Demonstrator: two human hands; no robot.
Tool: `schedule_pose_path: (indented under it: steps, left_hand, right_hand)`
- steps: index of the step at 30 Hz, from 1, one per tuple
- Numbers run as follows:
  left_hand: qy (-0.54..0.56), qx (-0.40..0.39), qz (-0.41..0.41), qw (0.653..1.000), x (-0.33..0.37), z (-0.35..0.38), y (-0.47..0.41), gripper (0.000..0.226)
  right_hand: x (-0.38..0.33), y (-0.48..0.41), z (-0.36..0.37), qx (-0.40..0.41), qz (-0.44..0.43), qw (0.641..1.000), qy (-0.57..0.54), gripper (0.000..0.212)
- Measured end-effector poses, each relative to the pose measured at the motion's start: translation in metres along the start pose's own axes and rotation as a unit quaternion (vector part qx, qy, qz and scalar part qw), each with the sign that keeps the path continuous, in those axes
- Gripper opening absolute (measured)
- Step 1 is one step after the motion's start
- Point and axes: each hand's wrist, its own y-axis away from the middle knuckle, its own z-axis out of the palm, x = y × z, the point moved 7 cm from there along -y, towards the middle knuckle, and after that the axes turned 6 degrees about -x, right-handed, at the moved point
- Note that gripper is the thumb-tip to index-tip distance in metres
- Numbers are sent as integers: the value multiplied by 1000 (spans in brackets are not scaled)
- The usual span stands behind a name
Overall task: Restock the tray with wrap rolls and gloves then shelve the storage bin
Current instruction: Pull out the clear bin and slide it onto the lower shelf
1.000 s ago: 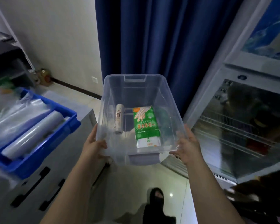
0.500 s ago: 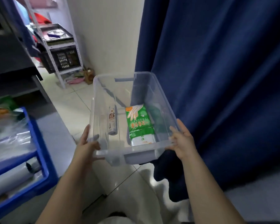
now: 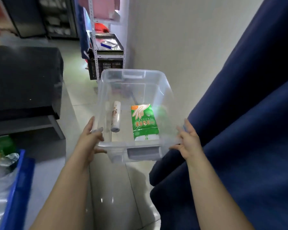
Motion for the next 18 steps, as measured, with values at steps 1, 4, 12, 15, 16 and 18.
schedule_pose_path:
  steps: [1,4,12,15,16,18]
  left_hand:
    - [-2,12,3,1000,7,0,-16,78]
    - [-7,43,15,999,25,2,-64,78]
    - [-14,110,28,993,64,16,-224,80]
    - [9,132,8,991,84,22,-287,85]
    - [15,138,5,990,90,22,-303,84]
    - [23,158,2,987,102,17,-340,81]
  right_hand:
    - [-6,-22,11,-6,-2,1000,-2,53]
    - [-19,-90,41,-35,-2,999,-3,53]
    - [-26,-297,105,-98,48,994,-7,61]
    - [-35,-381,142,-153,66,986,26,62]
    - [-38,-405,153,-160,71,984,32,64]
    - [-43,-454,182,-177,82,980,37,62]
